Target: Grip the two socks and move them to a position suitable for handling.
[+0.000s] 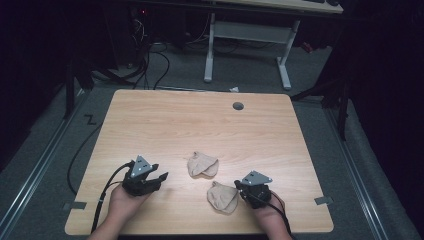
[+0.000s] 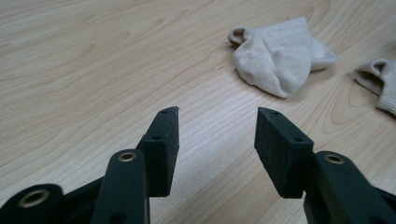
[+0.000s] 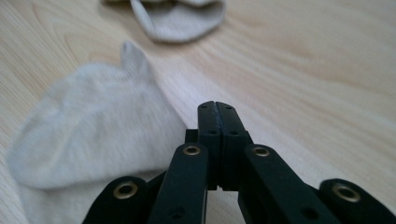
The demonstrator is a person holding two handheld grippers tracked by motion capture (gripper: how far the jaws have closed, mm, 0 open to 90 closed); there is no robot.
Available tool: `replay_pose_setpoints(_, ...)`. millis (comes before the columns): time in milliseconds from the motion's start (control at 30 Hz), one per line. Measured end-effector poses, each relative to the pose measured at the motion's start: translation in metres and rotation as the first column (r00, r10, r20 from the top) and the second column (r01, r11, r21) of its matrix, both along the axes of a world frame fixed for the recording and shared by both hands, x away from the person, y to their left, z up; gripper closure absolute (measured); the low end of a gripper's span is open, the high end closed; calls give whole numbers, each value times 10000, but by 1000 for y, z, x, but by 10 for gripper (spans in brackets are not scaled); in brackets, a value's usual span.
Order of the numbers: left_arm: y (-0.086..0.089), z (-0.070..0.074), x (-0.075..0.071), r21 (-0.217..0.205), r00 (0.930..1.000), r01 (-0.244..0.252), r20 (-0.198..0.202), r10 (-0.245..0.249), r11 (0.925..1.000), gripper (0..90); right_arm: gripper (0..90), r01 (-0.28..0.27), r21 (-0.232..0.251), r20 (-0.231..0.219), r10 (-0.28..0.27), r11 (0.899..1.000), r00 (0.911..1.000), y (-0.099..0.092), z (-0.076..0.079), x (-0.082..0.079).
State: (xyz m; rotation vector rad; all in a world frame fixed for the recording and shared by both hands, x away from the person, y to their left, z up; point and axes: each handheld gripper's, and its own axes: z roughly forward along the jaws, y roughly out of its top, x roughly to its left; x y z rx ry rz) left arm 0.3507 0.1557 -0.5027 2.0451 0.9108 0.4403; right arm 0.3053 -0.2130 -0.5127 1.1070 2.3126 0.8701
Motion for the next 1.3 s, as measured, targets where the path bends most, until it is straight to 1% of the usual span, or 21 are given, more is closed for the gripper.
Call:
replay_pose_setpoints(67, 0, 0, -1, 7, 10000, -5, 21, 5, 10000, 501, 900, -76, -290, -168, 71, 9995, 9998, 0, -5, -1)
replay_pose_setpoints(100, 1, 1, -1, 40, 10000, 40, 12, -40, 10000, 501, 900, -110, -310, -191, 104, 9995, 9998, 0, -5, -3)
replay_pose_setpoints(200, 2, 0, -1, -43, 10000, -27, 55, 27, 10000, 502, 900, -212, -293, -244, 205, 9993, 9995, 0, -4, -9)
replay_pose_setpoints(267, 2, 0, 0, -2, 10000, -31, 33, 31, 10000, 501, 900, -326, -157, -379, 320, 9993, 9988, 1, -5, -14)
replay_pose_setpoints(333, 2, -1, 1, -3, 10000, -27, 0, 27, 10000, 502, 900, -523, -76, -394, 519, 9986, 9979, 3, -5, -19)
replay_pose_setpoints(433, 1, 0, 1, -25, 10000, -40, -4, 40, 10000, 502, 899, -867, 18, -498, 867, 9962, 9950, 13, -6, -25)
replay_pose_setpoints(533, 2, 0, 0, -49, 10000, -53, 29, 53, 10000, 502, 898, -1298, 35, -557, 1298, 9915, 9900, 27, -9, -28)
replay_pose_setpoints(633, 2, 0, 0, -43, 10000, -80, 15, 80, 10000, 501, 896, -1620, 82, -585, 1622, 9868, 9850, 40, -9, -27)
replay_pose_setpoints(700, 2, -1, 0, -36, 10000, -56, -38, 55, 10000, 502, 895, -1816, 30, -565, 1815, 9834, 9818, 49, -9, -25)
replay_pose_setpoints(833, 1, -1, -3, 7, 10000, 25, -7, -25, 10000, 502, 895, -1970, 66, -503, 1971, 9804, 9791, 61, -10, -16)
replay_pose_setpoints(867, 0, -1, -4, 45, 10000, 43, 14, -43, 10000, 501, 895, -2010, 7, -430, 2009, 9796, 9787, 64, -10, -13)
replay_pose_setpoints(967, 0, -2, -4, 125, 10000, 46, -17, -46, 9999, 501, 894, -2099, 6, -456, 2097, 9777, 9767, 72, -10, -7)
replay_pose_setpoints(1000, 0, -2, -5, 154, 10000, 54, -17, -54, 9999, 501, 891, -2140, -163, -393, 2132, 9767, 9762, 73, -10, -6)
replay_pose_setpoints(1033, 0, -2, -6, 149, 10000, 46, 2, -46, 9999, 501, 884, -1992, -232, -222, 1987, 9797, 9798, 74, -8, -6)
replay_pose_setpoints(1067, 0, -2, -6, 153, 10000, 52, 14, -52, 9999, 501, 868, -1897, -194, -24, 1897, 9817, 9818, 73, -3, -7)
replay_pose_setpoints(1100, 1, -2, -6, 196, 10000, 69, 17, -70, 9998, 501, 844, -1865, -41, 180, 1866, 9824, 9823, 73, 2, -9)
replay_pose_setpoints(1167, 1, -3, -6, 154, 10000, 22, -26, -21, 9999, 502, 793, -2001, 368, 530, 1980, 9791, 9788, 79, 11, -13)
replay_pose_setpoints(1200, 1, -3, -6, 148, 10000, 10, -82, -9, 9999, 502, 770, -2185, 497, 576, 2156, 9746, 9748, 84, 13, -15)
replay_pose_setpoints(1233, 1, -4, -5, 120, 10000, -5, -92, 6, 9999, 502, 746, -2349, 574, 590, 2316, 9703, 9710, 91, 13, -17)
replay_pose_setpoints(1300, 0, -4, -5, 145, 9999, 33, -126, -31, 9999, 502, 689, -2638, 688, 432, 2613, 9621, 9643, 104, 11, -18)
